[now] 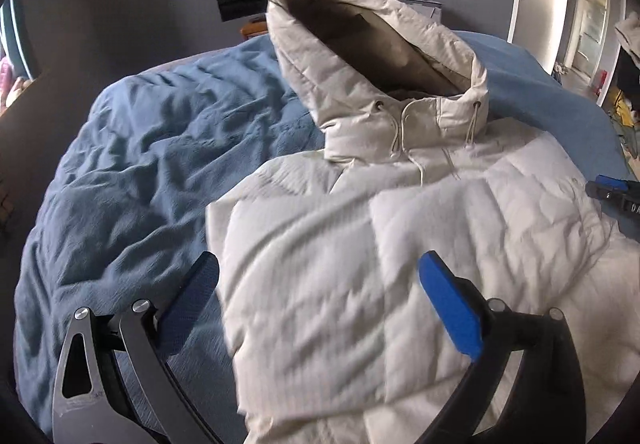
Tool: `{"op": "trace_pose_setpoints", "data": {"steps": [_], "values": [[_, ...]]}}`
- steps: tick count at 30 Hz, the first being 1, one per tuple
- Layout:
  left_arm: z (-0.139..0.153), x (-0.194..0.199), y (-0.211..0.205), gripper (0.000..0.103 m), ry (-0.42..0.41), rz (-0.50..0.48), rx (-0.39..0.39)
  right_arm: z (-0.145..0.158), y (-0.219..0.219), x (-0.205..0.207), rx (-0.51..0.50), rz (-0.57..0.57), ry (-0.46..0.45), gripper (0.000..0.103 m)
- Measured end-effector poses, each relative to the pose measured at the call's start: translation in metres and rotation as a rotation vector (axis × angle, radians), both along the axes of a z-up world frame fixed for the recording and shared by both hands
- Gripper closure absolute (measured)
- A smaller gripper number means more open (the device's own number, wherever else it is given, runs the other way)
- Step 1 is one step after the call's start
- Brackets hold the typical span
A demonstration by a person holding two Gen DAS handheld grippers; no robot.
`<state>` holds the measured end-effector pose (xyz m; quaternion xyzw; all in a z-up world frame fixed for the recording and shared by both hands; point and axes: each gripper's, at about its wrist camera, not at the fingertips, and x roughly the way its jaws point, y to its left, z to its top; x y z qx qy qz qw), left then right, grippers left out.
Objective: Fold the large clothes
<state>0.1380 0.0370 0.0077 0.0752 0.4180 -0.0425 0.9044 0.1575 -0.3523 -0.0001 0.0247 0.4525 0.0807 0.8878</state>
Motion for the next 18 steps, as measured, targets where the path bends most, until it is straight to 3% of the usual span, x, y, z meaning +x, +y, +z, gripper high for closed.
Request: {"op": "trace_pose_setpoints", "data": {"steps": [5,7,10,14,18], "values": [[-0.045,0.029,0.005,0.007,0.067,0.039,-0.024,-0.033,0.015,0.026,-0.044,0.027,0.035,0.039],[-0.068,0.036,0.012,0.007,0.126,0.05,-0.06,-0.043,0.018,0.029,-0.061,0.037,0.031,0.037],[-0.083,0.038,0.021,0.006,0.144,0.051,-0.113,-0.05,0.023,0.034,-0.085,0.054,0.045,0.036],[-0.082,0.04,0.026,0.006,0.136,0.052,-0.132,-0.019,0.028,0.042,-0.064,0.055,-0.04,0.036],[-0.084,0.041,0.03,0.006,0.124,0.052,-0.152,0.017,0.052,0.078,-0.013,0.105,-0.096,0.036]]}}
